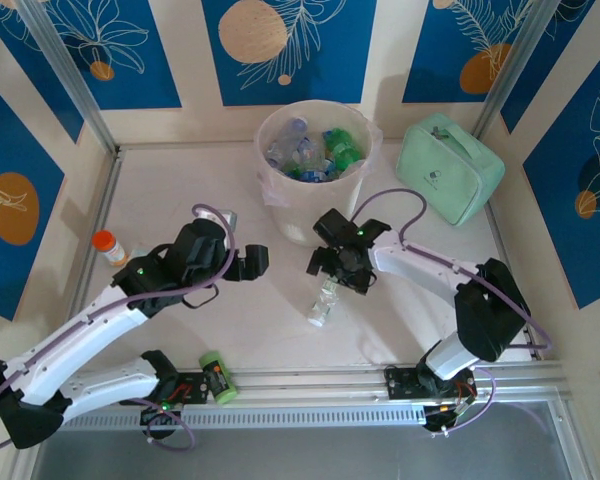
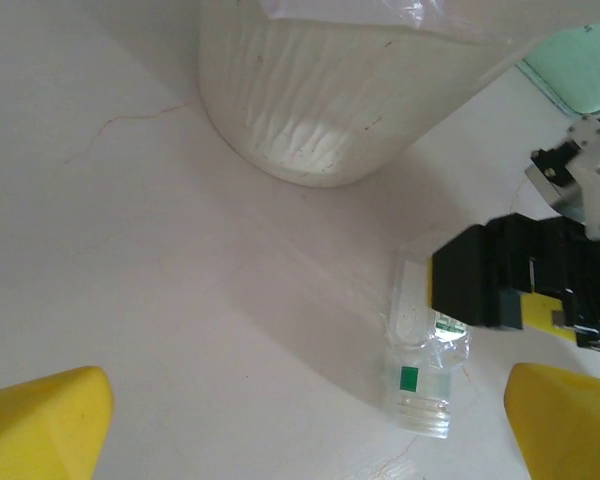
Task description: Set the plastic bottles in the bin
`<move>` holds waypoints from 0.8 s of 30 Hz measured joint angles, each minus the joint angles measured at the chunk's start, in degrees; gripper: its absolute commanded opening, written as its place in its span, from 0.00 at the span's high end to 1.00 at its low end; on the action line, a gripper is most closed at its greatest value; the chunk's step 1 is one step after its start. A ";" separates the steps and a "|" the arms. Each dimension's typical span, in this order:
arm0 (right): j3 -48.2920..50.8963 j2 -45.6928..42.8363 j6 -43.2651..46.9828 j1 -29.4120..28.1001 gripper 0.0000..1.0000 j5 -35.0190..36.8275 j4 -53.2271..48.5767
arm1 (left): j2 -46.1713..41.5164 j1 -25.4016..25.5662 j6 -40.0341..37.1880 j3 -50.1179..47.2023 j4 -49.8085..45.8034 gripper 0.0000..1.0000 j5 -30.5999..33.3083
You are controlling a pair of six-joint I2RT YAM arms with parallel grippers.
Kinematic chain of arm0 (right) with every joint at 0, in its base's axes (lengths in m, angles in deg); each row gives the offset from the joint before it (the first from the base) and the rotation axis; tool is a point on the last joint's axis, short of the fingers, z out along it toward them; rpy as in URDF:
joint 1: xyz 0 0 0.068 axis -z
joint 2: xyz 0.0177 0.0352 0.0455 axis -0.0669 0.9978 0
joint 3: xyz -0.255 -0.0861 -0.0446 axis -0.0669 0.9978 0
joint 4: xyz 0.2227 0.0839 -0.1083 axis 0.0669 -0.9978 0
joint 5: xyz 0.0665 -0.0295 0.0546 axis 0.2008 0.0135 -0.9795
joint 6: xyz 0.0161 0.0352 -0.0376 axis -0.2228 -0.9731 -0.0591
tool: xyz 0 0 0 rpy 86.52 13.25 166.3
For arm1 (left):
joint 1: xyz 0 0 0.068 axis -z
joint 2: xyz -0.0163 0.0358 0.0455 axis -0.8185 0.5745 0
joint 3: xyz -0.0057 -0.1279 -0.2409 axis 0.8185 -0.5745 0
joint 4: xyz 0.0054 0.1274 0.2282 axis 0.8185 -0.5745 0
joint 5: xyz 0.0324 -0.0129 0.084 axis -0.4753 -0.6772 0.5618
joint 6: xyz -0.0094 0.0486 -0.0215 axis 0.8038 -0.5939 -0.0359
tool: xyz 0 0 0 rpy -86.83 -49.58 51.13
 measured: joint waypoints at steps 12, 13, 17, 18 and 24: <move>-2.01 7.43 0.02 1.38 0.13 -0.09 -1.55 | -1.95 -2.67 -0.02 -0.44 -0.66 0.00 -0.35; -2.19 8.11 0.13 1.55 0.15 -0.15 -1.53 | -1.92 -2.86 -0.02 -0.52 -0.70 0.00 -0.48; -2.54 10.54 0.83 2.49 0.23 -0.81 -1.57 | -1.77 -3.19 -0.02 -0.63 -0.63 0.00 -0.92; -2.80 11.21 1.11 2.56 0.26 -0.96 -1.68 | -1.70 -3.19 -0.02 -0.66 -0.63 0.00 -0.94; -3.63 12.02 1.70 2.45 0.39 -0.96 -1.88 | -1.62 -3.56 0.00 -0.66 -0.63 0.00 -1.40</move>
